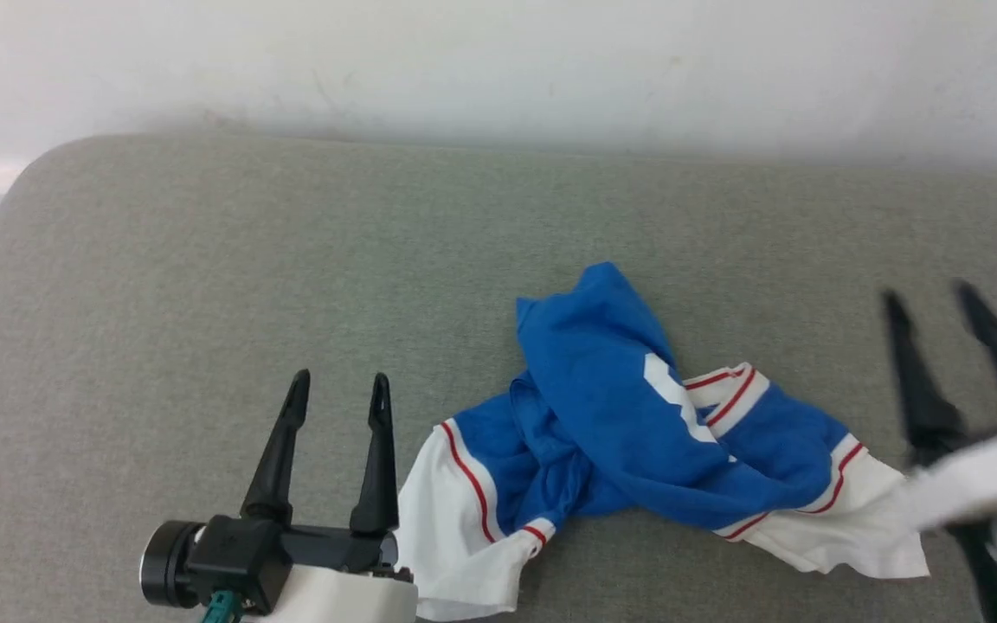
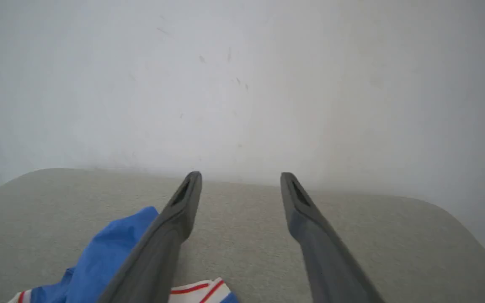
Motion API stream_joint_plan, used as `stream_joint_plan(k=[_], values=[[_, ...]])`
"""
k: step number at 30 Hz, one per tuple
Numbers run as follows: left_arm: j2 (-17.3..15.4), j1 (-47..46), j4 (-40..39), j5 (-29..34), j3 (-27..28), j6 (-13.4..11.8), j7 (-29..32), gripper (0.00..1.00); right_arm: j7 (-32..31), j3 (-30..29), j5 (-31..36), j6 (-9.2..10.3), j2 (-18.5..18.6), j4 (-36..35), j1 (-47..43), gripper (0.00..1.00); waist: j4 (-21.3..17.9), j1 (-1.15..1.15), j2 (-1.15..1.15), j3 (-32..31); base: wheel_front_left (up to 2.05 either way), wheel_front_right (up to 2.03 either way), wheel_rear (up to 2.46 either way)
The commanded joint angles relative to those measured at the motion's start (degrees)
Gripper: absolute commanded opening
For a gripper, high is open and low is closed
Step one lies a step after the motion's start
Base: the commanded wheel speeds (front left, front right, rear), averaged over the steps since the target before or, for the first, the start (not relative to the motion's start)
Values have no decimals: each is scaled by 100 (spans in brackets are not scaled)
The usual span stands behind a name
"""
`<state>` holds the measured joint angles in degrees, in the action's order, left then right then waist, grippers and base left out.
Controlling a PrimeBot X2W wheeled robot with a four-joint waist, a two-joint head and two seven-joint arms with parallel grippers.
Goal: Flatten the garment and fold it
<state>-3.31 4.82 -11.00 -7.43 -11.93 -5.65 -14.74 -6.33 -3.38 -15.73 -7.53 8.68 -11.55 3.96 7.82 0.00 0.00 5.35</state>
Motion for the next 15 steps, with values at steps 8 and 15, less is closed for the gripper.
stream_joint_plan(k=[8,15], values=[[-165,270,-22,234,-47,118,-26,100,189,-1081,496,4,-561,-520,-1432,100,-512,0,0,148,0,0,0],[-383,-678,318,463,-517,638,739,100,264,-1041,266,4,-578,-549,-1331,100,-680,0,0,378,0,0,0]])
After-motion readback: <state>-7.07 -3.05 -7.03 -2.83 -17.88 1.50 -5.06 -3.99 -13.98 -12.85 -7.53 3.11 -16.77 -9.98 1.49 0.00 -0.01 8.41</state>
